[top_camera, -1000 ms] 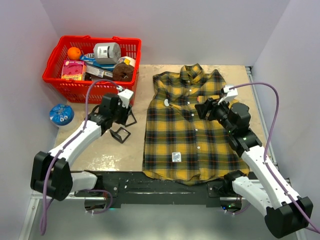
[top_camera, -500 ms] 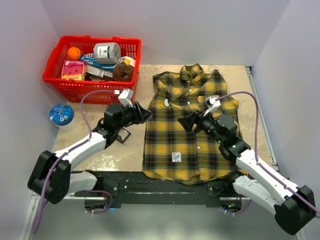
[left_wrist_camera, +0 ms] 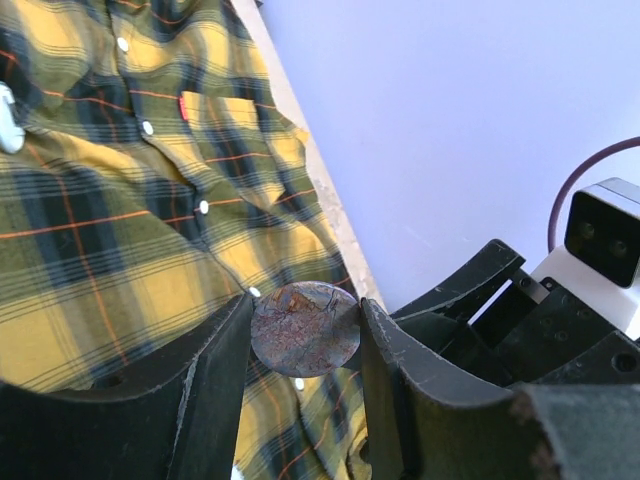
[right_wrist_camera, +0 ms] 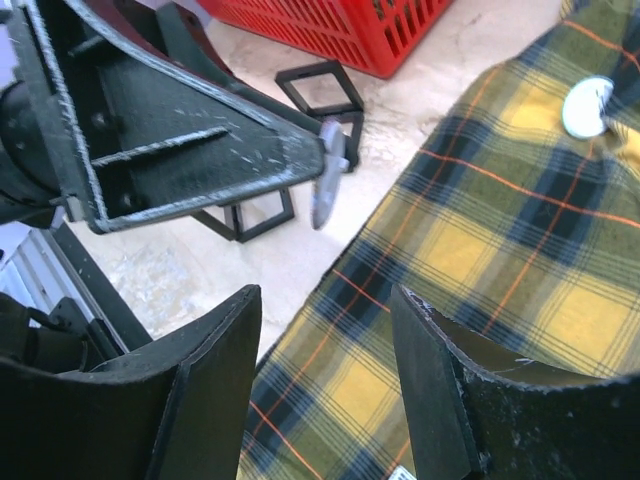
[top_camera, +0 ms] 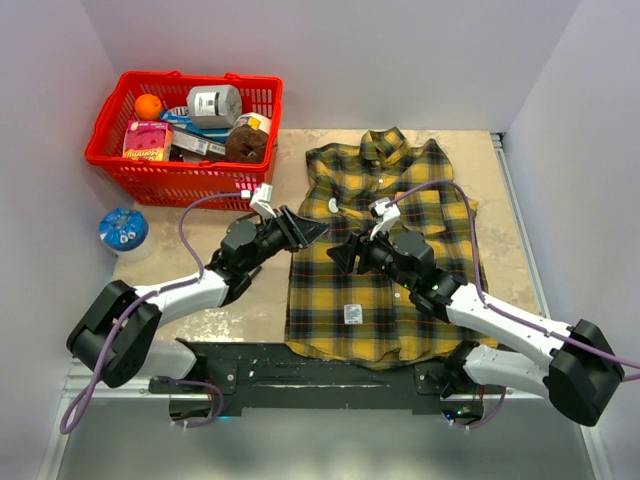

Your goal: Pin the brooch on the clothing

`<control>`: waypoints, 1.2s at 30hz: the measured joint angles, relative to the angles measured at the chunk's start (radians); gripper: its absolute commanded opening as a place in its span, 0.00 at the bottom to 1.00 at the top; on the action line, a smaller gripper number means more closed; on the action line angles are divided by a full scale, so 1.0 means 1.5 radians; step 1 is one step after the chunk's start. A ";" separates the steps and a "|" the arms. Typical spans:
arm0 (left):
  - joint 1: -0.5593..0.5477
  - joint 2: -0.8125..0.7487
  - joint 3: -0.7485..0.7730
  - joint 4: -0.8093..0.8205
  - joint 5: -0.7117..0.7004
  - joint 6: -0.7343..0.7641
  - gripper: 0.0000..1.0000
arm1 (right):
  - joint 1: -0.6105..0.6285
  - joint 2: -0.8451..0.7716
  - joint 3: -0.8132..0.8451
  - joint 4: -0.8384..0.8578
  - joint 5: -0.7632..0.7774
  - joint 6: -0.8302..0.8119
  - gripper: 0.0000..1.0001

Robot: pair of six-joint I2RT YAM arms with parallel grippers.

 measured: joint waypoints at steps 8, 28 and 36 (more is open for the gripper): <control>-0.017 0.000 -0.011 0.017 -0.026 -0.012 0.33 | 0.023 0.018 0.029 0.016 0.038 -0.023 0.51; -0.035 -0.001 -0.022 0.021 -0.060 -0.011 0.48 | 0.030 0.103 0.075 0.020 0.071 -0.082 0.00; -0.036 -0.044 -0.022 -0.036 -0.061 0.011 0.82 | 0.030 0.109 0.077 0.012 0.086 -0.131 0.00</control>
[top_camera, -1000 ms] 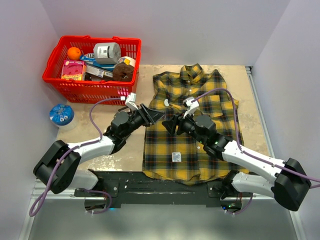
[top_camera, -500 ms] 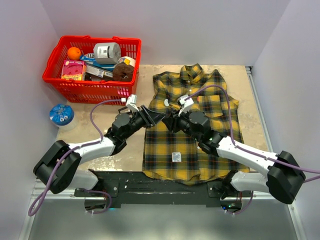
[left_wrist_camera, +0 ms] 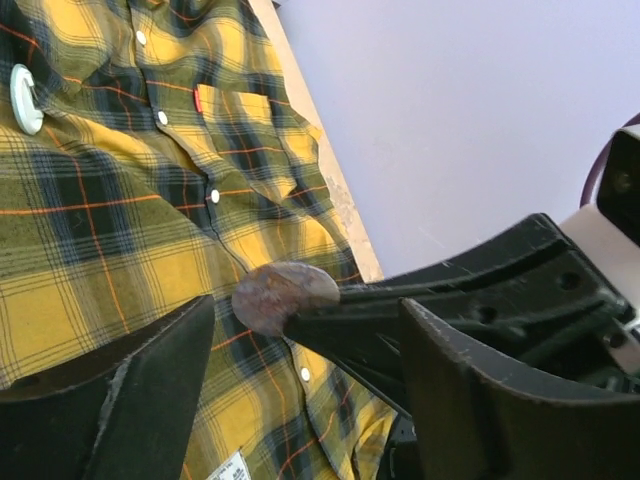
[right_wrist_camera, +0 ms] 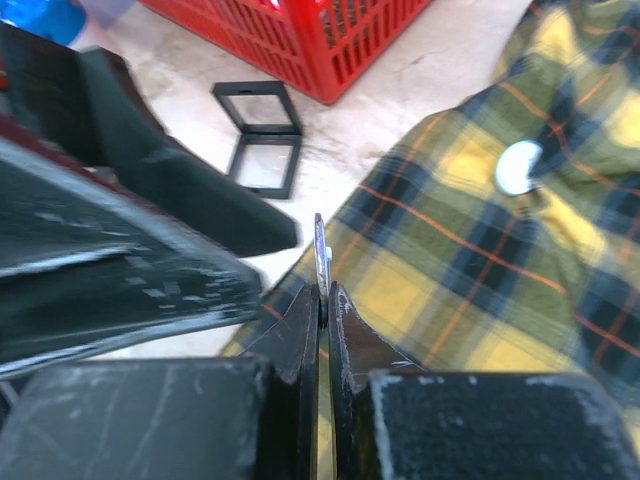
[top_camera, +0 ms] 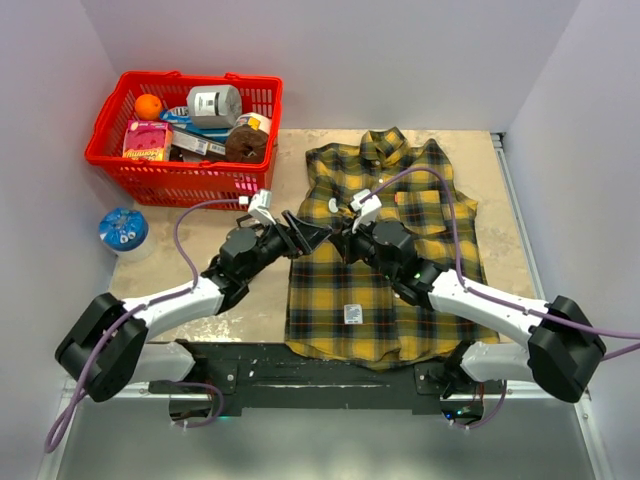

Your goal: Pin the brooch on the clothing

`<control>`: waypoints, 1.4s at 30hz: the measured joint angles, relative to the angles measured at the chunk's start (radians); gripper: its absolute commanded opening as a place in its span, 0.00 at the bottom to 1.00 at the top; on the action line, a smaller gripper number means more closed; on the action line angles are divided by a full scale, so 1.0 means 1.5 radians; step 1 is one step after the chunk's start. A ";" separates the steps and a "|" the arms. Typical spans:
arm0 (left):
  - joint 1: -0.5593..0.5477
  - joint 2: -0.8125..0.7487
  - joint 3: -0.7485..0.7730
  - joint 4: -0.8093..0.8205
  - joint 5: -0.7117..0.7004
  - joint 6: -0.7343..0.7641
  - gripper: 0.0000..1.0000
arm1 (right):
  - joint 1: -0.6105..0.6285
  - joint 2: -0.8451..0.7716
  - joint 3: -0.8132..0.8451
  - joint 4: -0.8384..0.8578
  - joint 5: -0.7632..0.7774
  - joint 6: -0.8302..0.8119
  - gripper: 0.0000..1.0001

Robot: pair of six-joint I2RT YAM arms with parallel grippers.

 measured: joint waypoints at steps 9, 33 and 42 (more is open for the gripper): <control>0.045 -0.026 0.078 -0.166 0.064 0.020 0.79 | 0.001 -0.024 0.000 -0.008 0.012 -0.096 0.00; 0.072 0.069 0.166 -0.316 0.223 -0.197 0.79 | 0.142 -0.030 0.000 -0.038 0.152 -0.241 0.00; 0.072 0.033 0.152 -0.357 0.225 -0.231 0.70 | 0.162 -0.011 0.000 -0.031 0.223 -0.276 0.00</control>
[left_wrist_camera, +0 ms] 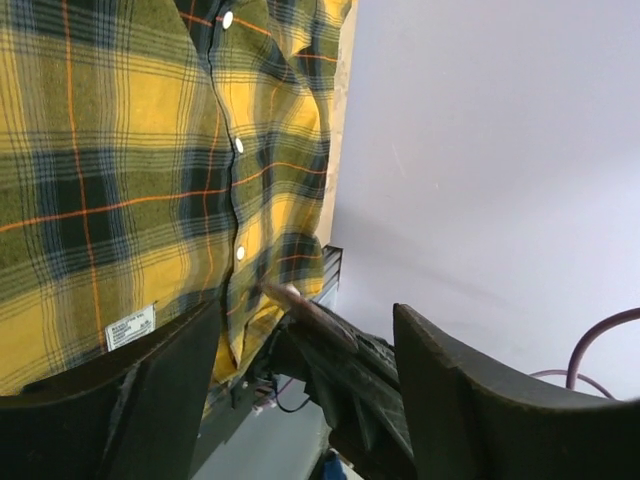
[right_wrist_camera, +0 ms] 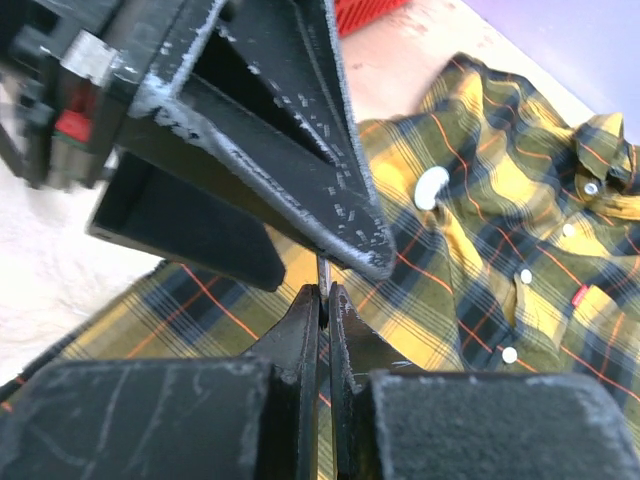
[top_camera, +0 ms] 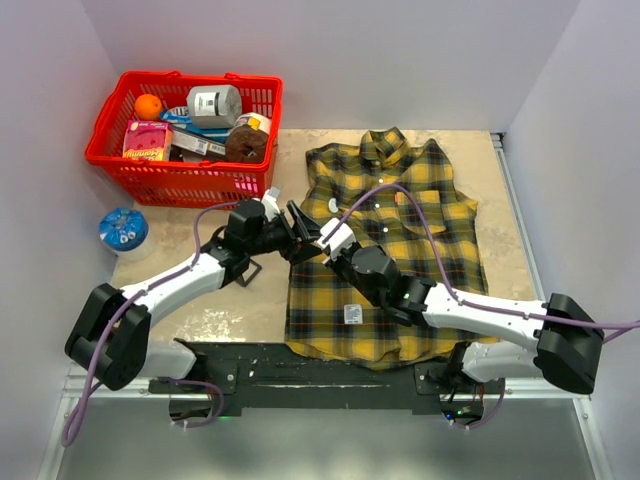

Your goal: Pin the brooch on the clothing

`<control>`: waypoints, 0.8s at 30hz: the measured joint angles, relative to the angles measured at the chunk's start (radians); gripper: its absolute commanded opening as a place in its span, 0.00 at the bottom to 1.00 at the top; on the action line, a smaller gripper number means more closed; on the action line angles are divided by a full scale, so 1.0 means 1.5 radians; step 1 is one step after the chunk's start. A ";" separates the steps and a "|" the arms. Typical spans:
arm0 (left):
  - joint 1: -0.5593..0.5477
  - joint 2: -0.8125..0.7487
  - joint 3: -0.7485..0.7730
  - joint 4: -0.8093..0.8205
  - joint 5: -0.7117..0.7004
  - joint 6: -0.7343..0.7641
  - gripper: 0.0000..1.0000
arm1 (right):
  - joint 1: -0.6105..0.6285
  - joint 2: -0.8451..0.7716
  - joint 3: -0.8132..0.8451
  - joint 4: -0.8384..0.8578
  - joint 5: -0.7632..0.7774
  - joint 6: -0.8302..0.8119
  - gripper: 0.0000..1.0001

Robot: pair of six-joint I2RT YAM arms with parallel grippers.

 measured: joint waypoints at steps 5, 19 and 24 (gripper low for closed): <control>0.007 0.003 -0.010 -0.002 0.016 -0.015 0.64 | 0.008 0.026 0.000 0.004 0.028 -0.014 0.00; 0.026 0.028 -0.026 0.002 0.046 -0.028 0.47 | 0.058 0.073 0.000 0.040 0.069 -0.063 0.00; 0.026 0.030 -0.032 0.012 0.050 -0.040 0.33 | 0.065 0.074 0.000 0.045 0.083 -0.072 0.00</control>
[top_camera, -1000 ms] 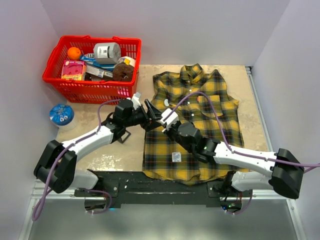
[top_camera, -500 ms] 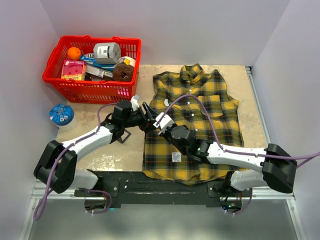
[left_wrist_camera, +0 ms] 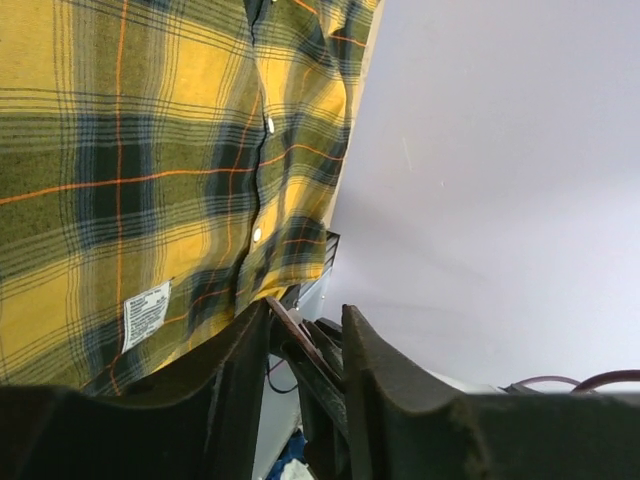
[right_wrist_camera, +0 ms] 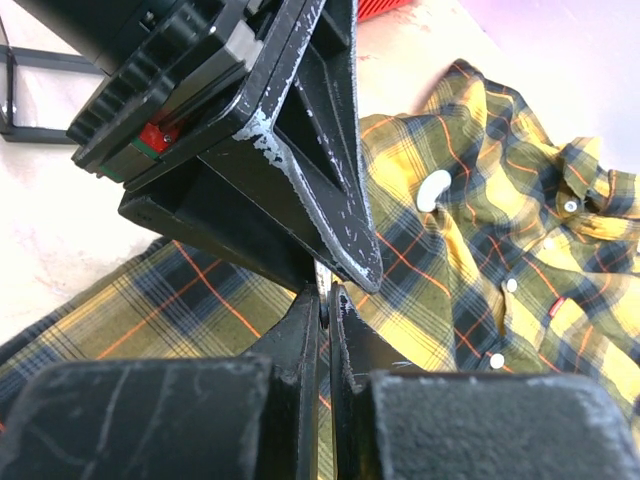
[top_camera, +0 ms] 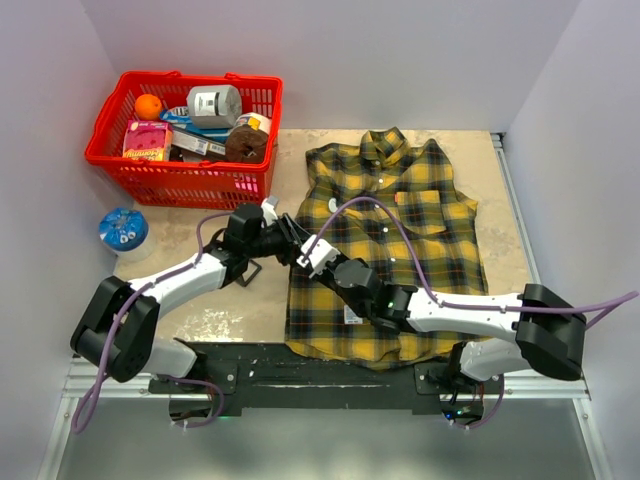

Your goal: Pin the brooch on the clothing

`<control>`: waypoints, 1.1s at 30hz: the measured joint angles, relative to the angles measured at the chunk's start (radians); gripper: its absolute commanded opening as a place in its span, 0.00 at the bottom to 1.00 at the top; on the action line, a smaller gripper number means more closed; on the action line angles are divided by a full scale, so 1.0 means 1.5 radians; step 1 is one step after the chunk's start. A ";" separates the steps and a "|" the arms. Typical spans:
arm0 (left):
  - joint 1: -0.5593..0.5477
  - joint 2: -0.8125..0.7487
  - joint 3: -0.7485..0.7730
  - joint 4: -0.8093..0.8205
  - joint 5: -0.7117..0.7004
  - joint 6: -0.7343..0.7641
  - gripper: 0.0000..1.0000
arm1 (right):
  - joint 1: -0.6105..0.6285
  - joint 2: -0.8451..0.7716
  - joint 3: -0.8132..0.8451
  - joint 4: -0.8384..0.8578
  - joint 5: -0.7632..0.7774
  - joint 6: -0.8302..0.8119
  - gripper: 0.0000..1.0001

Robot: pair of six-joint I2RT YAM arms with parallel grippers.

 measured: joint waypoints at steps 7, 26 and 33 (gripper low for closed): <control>0.000 0.000 -0.002 0.003 0.003 -0.018 0.17 | 0.005 0.005 0.000 0.002 0.015 -0.021 0.00; 0.021 0.060 -0.022 0.070 0.044 -0.030 0.00 | 0.023 0.053 0.000 0.008 0.074 -0.035 0.49; 0.039 0.083 -0.010 0.063 0.051 0.036 0.00 | 0.029 0.052 -0.001 0.008 0.084 -0.032 0.65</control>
